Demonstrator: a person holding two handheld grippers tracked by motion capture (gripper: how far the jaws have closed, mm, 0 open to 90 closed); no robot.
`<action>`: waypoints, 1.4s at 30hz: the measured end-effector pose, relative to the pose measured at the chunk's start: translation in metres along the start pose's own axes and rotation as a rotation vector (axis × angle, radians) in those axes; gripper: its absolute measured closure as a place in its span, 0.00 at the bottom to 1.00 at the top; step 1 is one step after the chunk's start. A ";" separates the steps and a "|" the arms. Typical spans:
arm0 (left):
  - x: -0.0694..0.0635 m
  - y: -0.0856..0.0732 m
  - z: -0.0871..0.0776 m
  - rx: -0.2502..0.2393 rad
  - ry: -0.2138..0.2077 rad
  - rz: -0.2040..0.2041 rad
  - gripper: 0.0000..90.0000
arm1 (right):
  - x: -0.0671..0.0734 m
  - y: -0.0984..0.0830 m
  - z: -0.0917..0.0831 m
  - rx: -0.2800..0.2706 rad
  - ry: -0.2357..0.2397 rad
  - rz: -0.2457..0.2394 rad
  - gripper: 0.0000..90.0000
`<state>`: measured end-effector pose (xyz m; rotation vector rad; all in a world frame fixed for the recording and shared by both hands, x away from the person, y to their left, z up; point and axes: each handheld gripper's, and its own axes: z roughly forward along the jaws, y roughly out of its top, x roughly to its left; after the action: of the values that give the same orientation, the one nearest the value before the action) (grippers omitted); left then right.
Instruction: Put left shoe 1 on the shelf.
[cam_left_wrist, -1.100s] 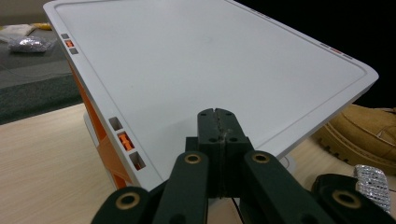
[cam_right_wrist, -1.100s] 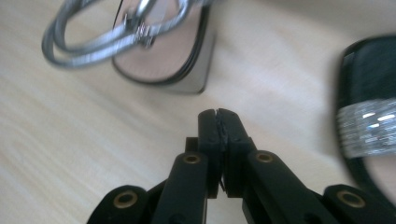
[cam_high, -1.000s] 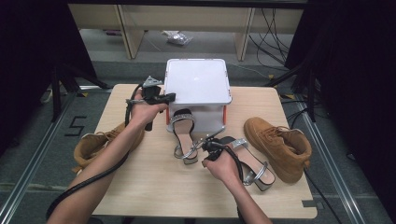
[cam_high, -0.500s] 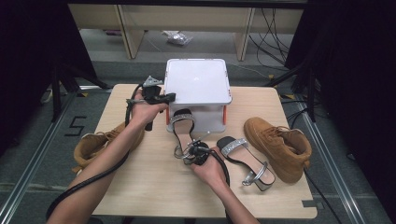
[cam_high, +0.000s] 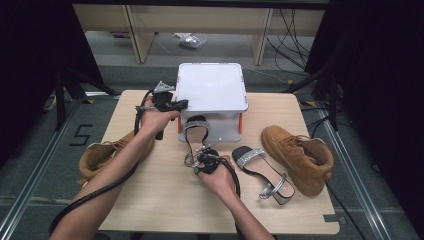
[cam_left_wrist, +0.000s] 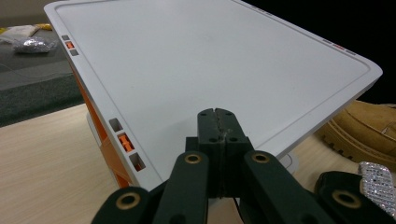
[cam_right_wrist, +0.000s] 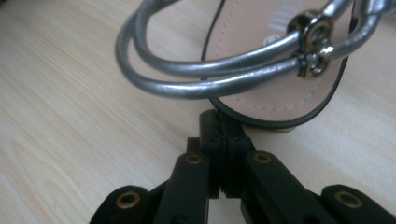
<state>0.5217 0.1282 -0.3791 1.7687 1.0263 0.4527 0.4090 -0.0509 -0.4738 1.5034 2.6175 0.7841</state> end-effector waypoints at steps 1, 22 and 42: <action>0.000 0.000 0.000 0.001 0.000 0.002 0.99 | 0.000 0.002 -0.001 -0.005 0.007 -0.009 1.00; 0.001 0.001 0.000 0.010 -0.002 0.003 1.00 | 0.005 0.033 0.005 -0.013 -0.015 -0.056 1.00; 0.001 0.001 0.000 0.012 -0.003 0.005 0.99 | -0.002 0.070 0.010 -0.080 -0.210 -0.100 1.00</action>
<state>0.5228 0.1286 -0.3779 1.7819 1.0244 0.4473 0.4685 -0.0197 -0.4523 1.3424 2.4560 0.6733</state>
